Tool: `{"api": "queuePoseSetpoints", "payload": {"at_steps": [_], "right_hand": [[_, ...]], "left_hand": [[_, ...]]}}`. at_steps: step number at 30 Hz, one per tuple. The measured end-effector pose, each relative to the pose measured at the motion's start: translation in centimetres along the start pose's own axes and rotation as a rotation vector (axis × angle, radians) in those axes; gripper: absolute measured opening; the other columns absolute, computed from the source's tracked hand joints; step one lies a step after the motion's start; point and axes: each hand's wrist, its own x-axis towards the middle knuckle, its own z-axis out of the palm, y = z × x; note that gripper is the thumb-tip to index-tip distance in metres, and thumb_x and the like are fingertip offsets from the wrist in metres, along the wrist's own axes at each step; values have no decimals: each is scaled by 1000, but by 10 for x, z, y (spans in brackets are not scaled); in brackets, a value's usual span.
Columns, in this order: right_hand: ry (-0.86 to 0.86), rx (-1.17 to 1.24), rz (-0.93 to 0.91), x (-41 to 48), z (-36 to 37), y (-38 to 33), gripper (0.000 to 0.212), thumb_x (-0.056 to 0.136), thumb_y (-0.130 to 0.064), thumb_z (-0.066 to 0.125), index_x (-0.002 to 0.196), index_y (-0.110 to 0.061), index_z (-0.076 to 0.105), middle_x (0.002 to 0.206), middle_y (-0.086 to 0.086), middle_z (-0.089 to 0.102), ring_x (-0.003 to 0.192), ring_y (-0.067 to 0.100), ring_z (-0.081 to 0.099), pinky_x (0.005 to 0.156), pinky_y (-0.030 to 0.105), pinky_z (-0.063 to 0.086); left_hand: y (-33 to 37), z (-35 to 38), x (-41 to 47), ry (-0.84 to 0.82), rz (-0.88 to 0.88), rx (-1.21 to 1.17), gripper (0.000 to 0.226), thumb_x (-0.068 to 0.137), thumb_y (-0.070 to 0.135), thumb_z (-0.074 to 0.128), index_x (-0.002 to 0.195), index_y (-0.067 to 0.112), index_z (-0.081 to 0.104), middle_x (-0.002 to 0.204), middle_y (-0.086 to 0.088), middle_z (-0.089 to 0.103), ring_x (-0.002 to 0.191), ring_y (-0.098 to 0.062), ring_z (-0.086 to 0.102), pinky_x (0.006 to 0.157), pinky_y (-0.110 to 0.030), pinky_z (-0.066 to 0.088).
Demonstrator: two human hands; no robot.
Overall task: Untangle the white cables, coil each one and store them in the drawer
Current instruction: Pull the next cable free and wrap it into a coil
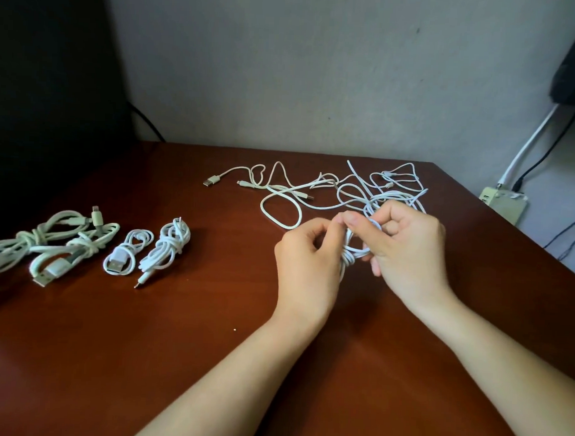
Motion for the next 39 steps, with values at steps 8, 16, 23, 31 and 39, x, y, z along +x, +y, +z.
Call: {"api": "queuePoseSetpoints", "payload": {"at_steps": [8,16,23,31,39], "right_hand": [[-112,91,57,0,-5,-12,40,69,-46,62,52,-14,45,37,2,46,30,12,46,36,15,31],[-290,296,104,2,-9,-12,34,82,-28,55,68,3,61,45,0,39,33,5,39,32,13,26],[-449,346,231,6,-10,-11,30,83,-37,57,76,-11,69,47,0,45,36,6,40,31,14,22],[-528,542,426,4,-7,-15,38,80,-46,46,59,-15,44,40,-3,38,32,5,30,43,25,11],[-424,297,341,7,-7,-16,36,87,-36,57,71,-4,64,44,2,46,35,11,39,32,16,26]], "left_hand": [[-4,0,2,47,-4,-30,39,93,28,59,64,3,54,43,7,45,43,-10,38,50,-27,33],[2,-2,4,-27,67,-85,51,94,26,58,55,-5,49,48,-8,37,49,-9,29,47,-22,25],[2,-4,5,-72,56,-126,54,96,29,54,65,-15,56,52,-26,48,50,-14,33,47,-26,27],[-3,-5,9,-154,7,-204,55,90,44,53,72,-7,65,66,-31,64,67,-52,61,66,-55,53],[0,-10,11,-78,66,-71,55,99,32,47,65,-7,64,55,-24,57,52,-12,43,52,-27,33]]}}
